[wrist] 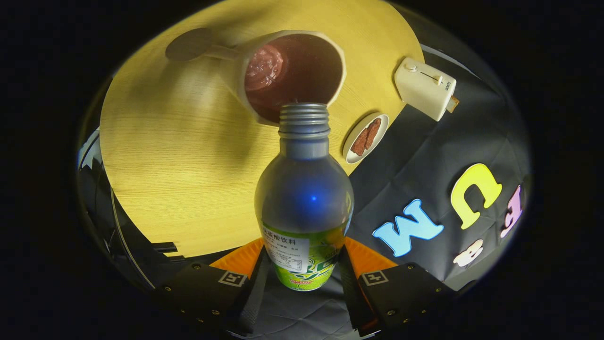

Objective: Take the bottle from table, then pour the juice into the cup, finally place the bottle on the coaster

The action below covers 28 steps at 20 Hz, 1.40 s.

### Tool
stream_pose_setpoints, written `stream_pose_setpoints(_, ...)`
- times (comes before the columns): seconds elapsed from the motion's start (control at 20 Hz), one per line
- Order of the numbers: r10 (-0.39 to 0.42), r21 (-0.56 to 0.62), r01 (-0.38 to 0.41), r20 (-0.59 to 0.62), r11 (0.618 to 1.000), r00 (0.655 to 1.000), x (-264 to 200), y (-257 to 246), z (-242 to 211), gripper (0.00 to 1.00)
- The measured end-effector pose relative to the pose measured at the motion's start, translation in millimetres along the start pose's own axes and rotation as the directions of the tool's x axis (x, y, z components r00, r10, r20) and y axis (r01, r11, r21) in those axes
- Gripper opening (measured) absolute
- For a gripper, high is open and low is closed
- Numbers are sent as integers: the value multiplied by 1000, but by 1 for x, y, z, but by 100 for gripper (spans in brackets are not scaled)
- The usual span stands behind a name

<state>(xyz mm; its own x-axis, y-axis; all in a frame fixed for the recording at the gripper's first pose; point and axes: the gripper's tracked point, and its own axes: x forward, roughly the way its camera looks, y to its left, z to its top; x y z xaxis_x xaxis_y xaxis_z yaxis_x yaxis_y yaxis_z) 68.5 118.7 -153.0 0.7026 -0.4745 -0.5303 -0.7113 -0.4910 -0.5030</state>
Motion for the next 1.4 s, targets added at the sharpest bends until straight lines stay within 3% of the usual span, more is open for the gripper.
stream_pose_setpoints(0.7,57,137,-74,121,988,991,15,29,18,73)
stream_pose_setpoints(0.95,88,282,-158,246,946,965,21,41,25,73)
stream_pose_setpoints(1.25,53,354,-184,350,917,935,30,50,30,73)
stream_pose_setpoints(1.4,63,412,-243,405,878,912,33,58,33,73)
